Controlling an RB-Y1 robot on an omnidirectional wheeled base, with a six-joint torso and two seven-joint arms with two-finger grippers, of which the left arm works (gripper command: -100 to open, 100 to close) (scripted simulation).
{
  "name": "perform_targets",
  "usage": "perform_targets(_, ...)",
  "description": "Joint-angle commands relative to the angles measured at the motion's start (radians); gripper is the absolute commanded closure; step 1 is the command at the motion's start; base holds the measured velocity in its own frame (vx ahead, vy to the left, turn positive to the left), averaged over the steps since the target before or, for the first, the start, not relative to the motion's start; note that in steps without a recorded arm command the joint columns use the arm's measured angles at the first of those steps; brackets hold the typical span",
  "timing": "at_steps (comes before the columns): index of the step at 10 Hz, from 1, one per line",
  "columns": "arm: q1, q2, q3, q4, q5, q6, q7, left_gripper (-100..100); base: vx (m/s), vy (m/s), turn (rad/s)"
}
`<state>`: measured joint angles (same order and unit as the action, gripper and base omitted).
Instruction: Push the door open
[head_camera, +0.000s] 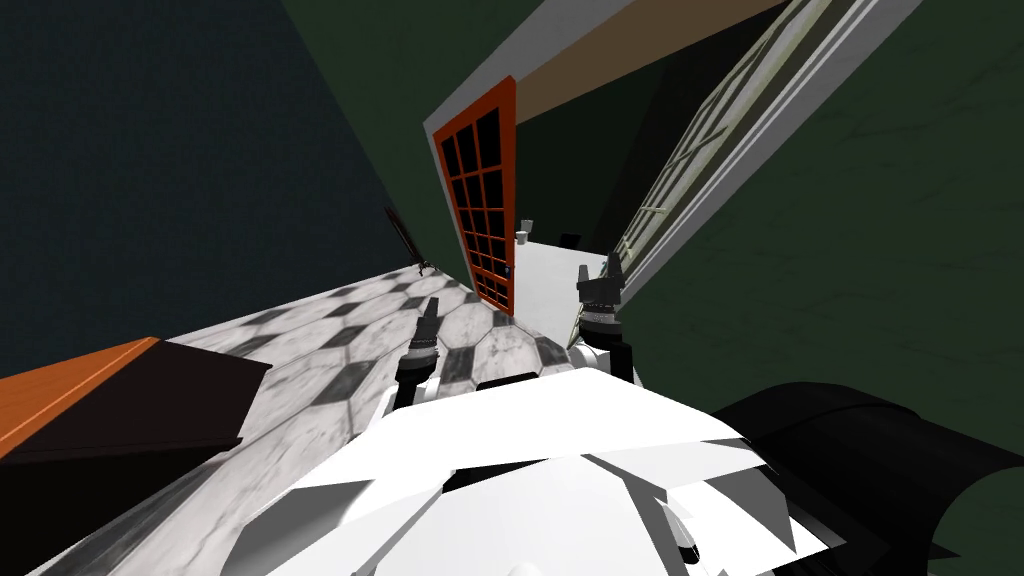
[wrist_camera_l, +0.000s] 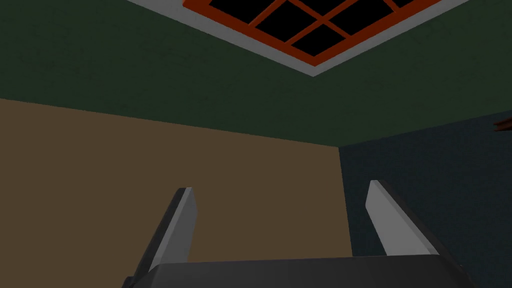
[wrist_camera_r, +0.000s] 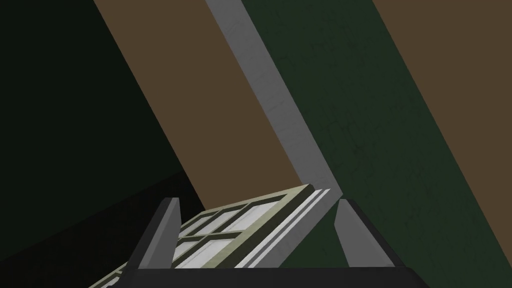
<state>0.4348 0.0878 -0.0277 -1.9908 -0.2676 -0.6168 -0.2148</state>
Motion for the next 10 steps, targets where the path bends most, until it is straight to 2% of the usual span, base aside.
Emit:
perform_targets(1, -0.007, 0.006, 0.004, 0.041, -0.026, -0.017, -0.036, -100, 0.194, 0.021, -0.068)
perform_targets(6, -0.024, 0.016, 0.014, 0.152, -0.092, -0.064, -0.127, -100, 0.158, -0.011, -0.065)
perform_targets(8, -0.028, 0.017, 0.017, 0.180, -0.109, -0.077, -0.150, -100, 0.130, 0.010, -0.053)
perform_targets(10, -0.037, 0.020, 0.022, 0.238, -0.144, -0.102, -0.198, -100, 0.160, 0.008, -0.085)
